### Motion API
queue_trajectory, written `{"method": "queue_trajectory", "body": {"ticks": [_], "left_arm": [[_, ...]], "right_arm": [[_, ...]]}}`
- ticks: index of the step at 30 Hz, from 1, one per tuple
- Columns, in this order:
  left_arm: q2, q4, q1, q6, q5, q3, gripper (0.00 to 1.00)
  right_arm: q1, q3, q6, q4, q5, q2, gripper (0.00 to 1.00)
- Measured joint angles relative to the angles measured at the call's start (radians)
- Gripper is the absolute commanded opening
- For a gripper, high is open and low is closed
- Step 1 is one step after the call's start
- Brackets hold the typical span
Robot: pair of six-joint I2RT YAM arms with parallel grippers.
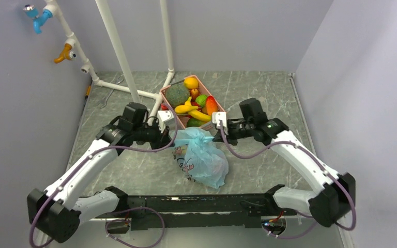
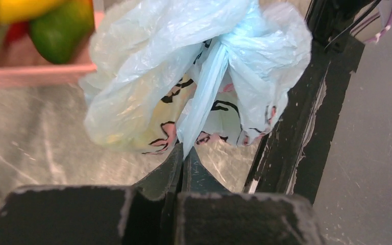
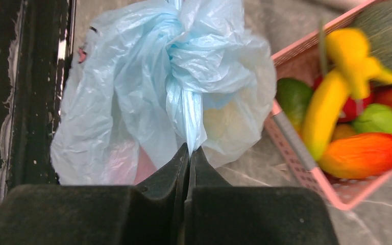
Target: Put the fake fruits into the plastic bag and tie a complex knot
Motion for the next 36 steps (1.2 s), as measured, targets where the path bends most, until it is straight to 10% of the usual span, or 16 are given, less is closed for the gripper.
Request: {"method": "queue_trajectory", "body": {"ticks": [13, 26, 36], "left_arm": [[-0.191, -0.134, 0.048, 0.100, 0.024, 0.099, 0.00], [-0.067, -0.039, 0.146, 0.150, -0.075, -0.159, 0.00], [-0.128, -0.066, 0.214, 0.250, -0.013, -0.022, 0.00]], "right_arm": [[-0.138, 0.081, -0.090, -0.301, -0.013, -0.208, 0.00], [-0.307, -0.290, -0.235, -0.277, 0.029, -0.256, 0.00], [-0.502, -0.102, -0.354, -0.391, -0.034, -0.236, 0.00]]}}
